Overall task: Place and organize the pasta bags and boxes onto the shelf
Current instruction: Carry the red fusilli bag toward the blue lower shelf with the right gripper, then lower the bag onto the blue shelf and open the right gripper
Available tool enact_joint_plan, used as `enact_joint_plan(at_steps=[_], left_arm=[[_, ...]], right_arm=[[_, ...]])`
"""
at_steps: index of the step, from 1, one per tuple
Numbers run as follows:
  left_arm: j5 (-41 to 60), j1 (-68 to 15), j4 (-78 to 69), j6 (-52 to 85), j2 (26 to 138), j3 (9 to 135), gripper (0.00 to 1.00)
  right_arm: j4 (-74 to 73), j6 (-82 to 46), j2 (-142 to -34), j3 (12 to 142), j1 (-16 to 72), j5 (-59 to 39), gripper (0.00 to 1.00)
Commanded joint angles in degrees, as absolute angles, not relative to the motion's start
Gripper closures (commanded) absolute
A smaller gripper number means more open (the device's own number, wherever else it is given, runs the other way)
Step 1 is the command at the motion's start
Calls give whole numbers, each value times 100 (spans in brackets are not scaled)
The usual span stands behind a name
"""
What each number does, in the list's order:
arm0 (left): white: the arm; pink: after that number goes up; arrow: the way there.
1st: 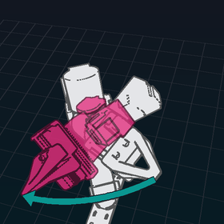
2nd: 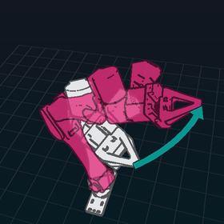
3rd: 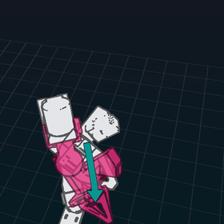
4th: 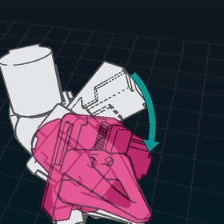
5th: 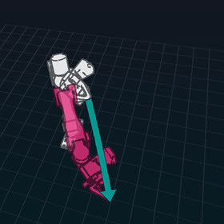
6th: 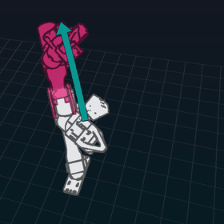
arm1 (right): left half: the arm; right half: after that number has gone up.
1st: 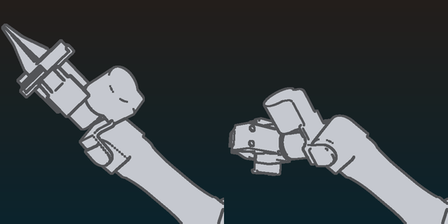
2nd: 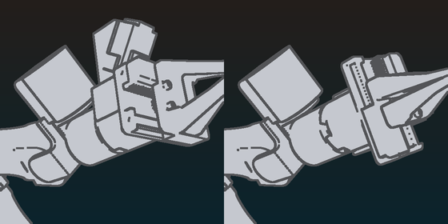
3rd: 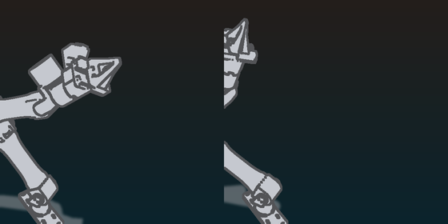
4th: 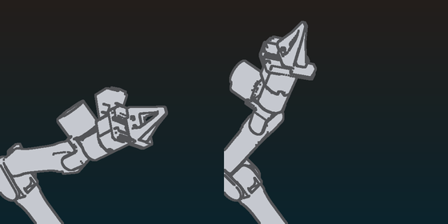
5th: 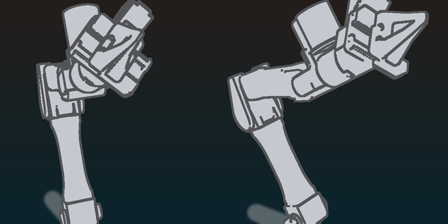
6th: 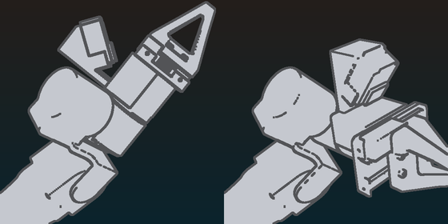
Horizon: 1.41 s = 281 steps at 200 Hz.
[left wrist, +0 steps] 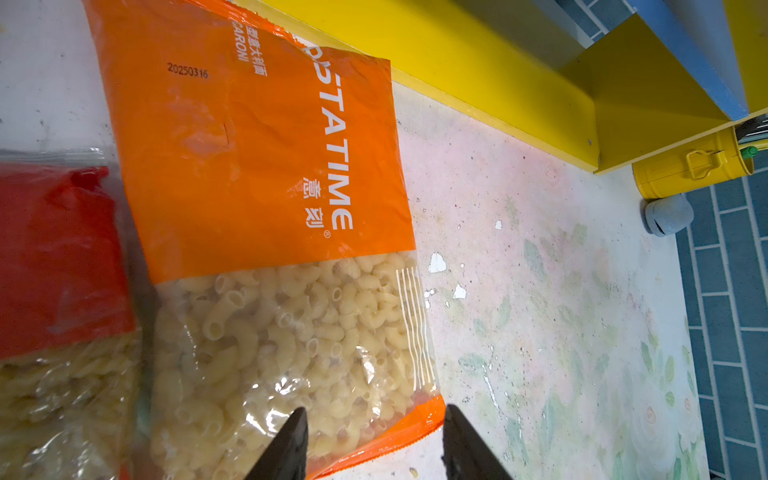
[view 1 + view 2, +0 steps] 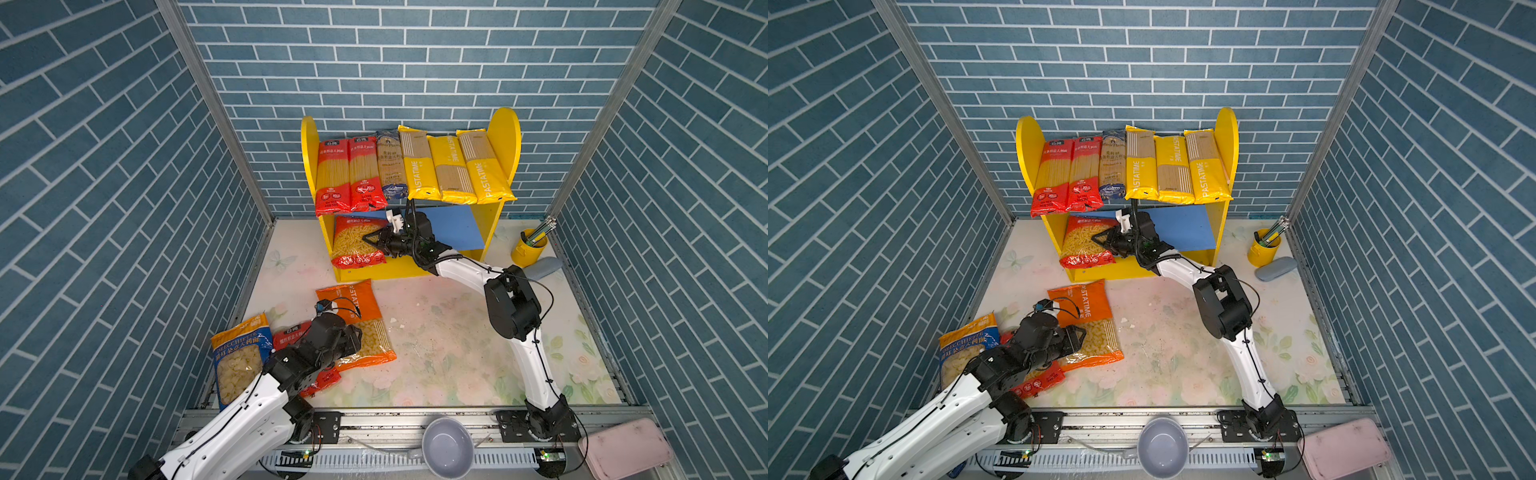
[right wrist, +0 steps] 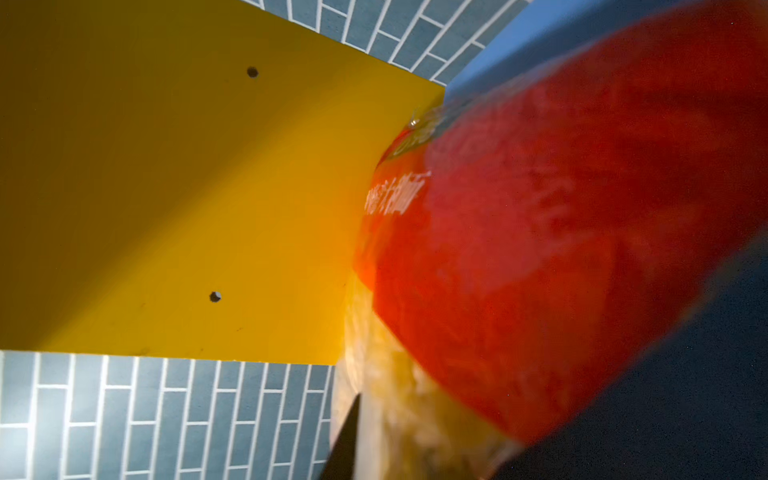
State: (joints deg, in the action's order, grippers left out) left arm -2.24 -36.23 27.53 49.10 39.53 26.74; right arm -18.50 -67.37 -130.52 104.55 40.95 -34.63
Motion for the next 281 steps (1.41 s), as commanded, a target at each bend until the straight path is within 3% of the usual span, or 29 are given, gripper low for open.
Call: enact_joint_plan(at_steps=[1, 33, 109, 134, 239, 281], left_arm=[[-228, -3579, 2763, 4860, 3887, 2795, 46], [-305, -3579, 2865, 4859, 3741, 2793, 45], [-233, -3572, 2616, 4821, 3926, 2850, 43], [-198, -3566, 2527, 4836, 3989, 2813, 43], [-193, -3565, 2662, 4835, 3933, 2923, 43], [-158, -3563, 2699, 4753, 4059, 3076, 43]], right_arm=[[-1670, -6728, -13064, 10729, 4131, -3756, 63], [-1733, -6619, -12603, 10214, 4111, -3762, 42], [-1480, -6384, -11367, 8659, 4008, -3506, 40], [-1358, -6275, -11347, 8595, 4010, -3485, 46], [-1304, -6236, -12279, 9888, 4022, -3112, 86], [-1575, -6570, -12747, 10643, 4000, -2998, 92]])
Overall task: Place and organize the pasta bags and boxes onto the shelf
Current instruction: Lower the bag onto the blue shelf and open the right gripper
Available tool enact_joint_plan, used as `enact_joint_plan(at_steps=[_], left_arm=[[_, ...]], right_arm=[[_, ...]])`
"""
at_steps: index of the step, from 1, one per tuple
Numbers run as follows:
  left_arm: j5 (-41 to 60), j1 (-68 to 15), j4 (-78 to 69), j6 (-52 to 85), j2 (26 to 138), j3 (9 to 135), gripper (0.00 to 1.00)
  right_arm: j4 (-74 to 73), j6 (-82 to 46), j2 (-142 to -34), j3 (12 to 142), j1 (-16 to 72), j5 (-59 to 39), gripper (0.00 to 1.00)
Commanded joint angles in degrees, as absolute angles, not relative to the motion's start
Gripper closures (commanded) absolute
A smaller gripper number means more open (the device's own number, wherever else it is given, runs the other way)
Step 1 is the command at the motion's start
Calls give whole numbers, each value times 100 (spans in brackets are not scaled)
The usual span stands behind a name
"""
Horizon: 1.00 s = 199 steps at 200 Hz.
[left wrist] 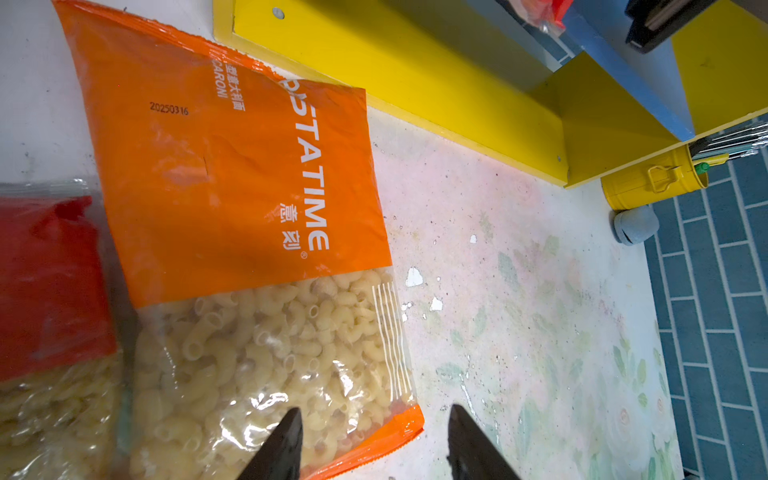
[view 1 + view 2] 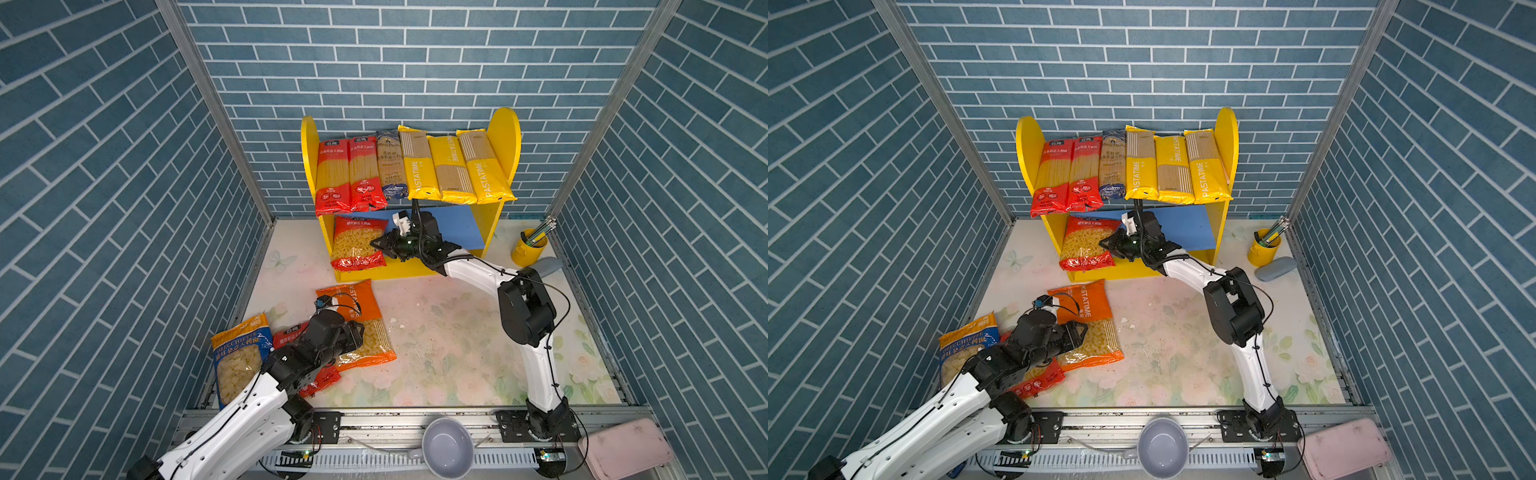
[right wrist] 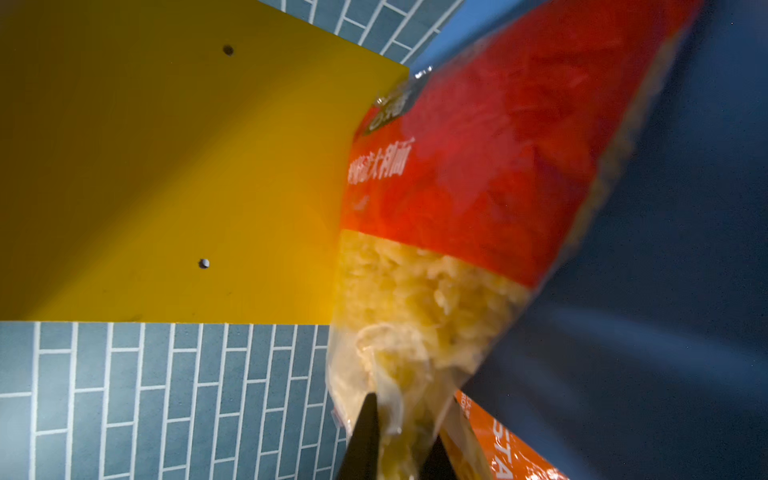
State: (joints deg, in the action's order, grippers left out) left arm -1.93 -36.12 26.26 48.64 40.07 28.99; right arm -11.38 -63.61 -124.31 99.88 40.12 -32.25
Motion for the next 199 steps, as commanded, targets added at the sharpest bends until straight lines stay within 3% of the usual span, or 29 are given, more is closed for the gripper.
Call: enact_joint_plan(at_steps=[1, 91, 148, 166, 199], left_arm=[[-154, -3570, 2694, 4749, 4064, 3076, 43], [-107, -3568, 2648, 4797, 4096, 3059, 43], [-104, -3575, 2609, 4789, 4169, 3098, 43], [-105, -3570, 2633, 4787, 4120, 3094, 43], [-143, -3571, 2752, 4779, 3997, 3118, 43]], right_arm=[[-1574, -6576, -12759, 10670, 3999, -2993, 92], [-1001, -6626, -13209, 11833, 3678, -3012, 98], [-952, -6915, -13702, 12375, 3780, -3316, 96], [-934, -6917, -13677, 12283, 3779, -3303, 91], [-969, -6926, -13463, 11959, 3703, -3410, 69]])
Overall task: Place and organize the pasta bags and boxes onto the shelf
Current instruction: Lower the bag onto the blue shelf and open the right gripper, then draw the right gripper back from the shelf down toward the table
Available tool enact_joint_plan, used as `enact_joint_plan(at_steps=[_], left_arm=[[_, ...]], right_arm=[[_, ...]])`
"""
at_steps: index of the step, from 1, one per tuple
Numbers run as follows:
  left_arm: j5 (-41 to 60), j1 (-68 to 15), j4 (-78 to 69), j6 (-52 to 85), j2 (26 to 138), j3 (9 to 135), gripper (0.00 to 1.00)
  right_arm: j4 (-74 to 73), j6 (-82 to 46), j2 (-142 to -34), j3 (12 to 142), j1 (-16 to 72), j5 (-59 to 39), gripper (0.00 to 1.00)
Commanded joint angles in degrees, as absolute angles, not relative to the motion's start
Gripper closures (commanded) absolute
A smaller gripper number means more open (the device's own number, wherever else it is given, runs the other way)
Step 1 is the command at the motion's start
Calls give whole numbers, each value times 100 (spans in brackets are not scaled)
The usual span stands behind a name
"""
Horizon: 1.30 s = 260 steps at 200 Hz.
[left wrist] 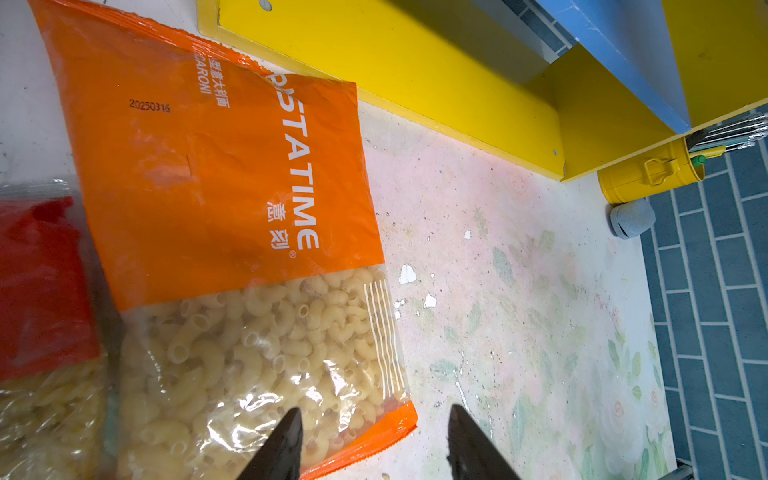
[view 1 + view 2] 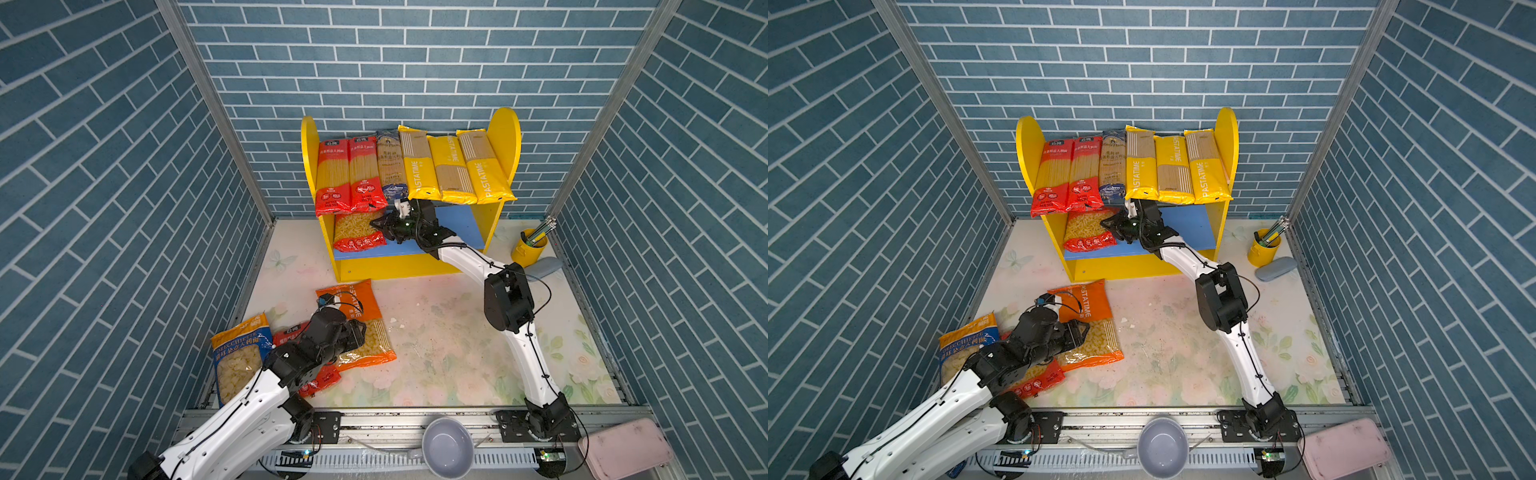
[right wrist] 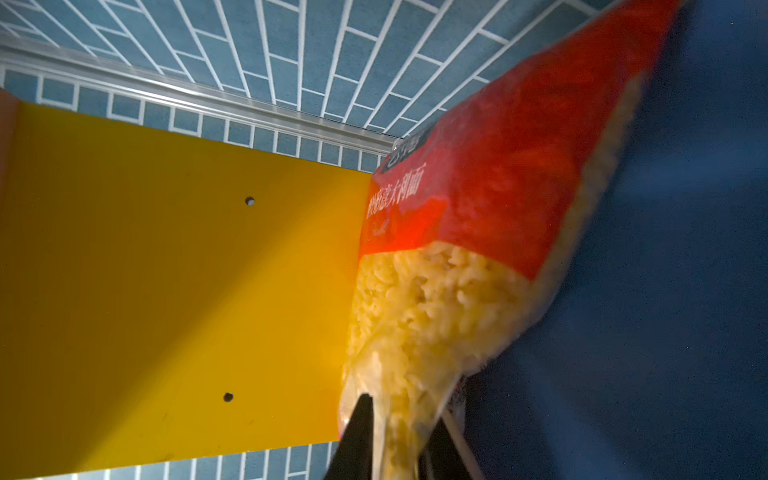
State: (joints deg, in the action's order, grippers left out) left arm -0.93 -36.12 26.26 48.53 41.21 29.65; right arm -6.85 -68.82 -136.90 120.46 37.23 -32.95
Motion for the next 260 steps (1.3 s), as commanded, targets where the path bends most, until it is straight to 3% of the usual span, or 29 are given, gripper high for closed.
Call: enact_joint_plan(at_steps=[1, 51, 67, 118, 198, 260], left_arm=[[-146, -3565, 2756, 4780, 3994, 3119, 43], [-809, -3562, 3573, 4698, 3555, 3325, 43], [-985, -3544, 3818, 4647, 3348, 3375, 42], [-821, -3524, 3692, 4731, 3405, 3311, 41], [-682, -3105, 3732, 4855, 3430, 3187, 28], [-1146, -2909, 4297, 5141, 3445, 3101, 23]], right_arm=[[-981, -6930, -13446, 11939, 3706, -3410, 68], [-1026, -6933, -12896, 11125, 3647, -3452, 45], [-1005, -6894, -12746, 10922, 3647, -3439, 42], [-1156, -6868, -12022, 10004, 3656, -3458, 41], [-1363, -6538, -10310, 7560, 3839, -3188, 44], [-531, -6147, -9490, 6104, 4849, -2416, 46]])
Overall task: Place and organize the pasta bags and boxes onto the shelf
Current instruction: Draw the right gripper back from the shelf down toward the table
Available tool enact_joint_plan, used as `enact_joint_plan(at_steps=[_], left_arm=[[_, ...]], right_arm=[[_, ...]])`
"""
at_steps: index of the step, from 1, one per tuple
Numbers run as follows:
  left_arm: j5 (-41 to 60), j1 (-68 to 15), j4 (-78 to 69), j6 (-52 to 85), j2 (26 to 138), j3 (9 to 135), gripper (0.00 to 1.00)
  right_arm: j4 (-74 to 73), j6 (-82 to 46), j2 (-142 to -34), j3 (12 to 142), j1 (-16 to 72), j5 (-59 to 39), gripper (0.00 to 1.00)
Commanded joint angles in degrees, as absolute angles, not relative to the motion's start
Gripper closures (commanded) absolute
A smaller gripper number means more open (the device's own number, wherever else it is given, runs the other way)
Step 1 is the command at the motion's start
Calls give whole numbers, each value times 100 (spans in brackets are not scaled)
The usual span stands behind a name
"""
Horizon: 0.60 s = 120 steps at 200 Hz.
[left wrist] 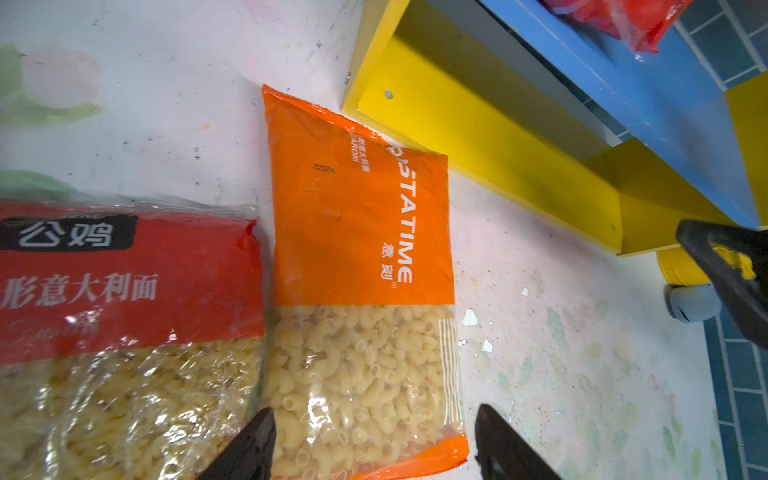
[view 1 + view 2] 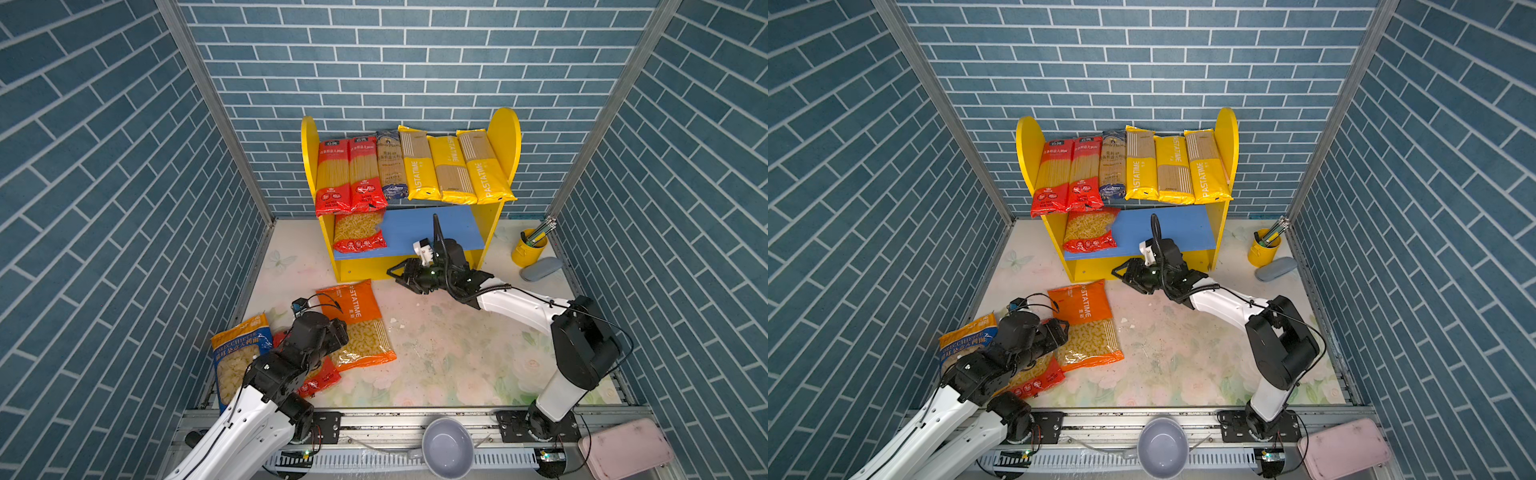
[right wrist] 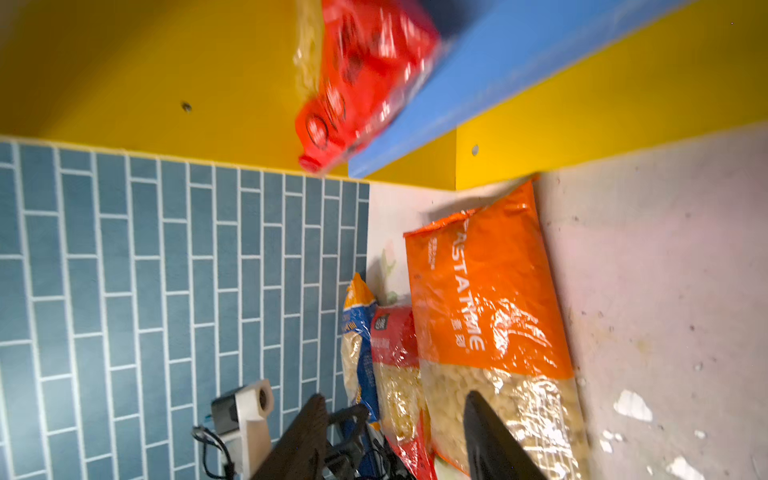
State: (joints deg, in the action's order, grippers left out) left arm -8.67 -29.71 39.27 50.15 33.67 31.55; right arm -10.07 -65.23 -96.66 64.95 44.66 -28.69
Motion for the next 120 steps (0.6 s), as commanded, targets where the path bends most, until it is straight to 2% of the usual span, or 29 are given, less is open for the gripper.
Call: enact_joint_plan(at_steps=[1, 44, 84, 120], left_arm=[[-1144, -2909, 4297, 5141, 3450, 3102, 23], [-964, -2912, 3942, 5295, 3621, 2689, 24], [-443, -2944, 2912, 5394, 4268, 2208, 24], [-384, -2989, 2447, 5501, 4490, 1975, 25]], right_arm=[[-512, -6137, -9491, 6097, 4872, -2403, 46], [620, -5347, -10123, 6358, 5309, -1977, 46], [826, -5046, -10912, 6765, 5317, -2458, 49], [694, -4992, -11374, 7016, 5337, -2670, 53]])
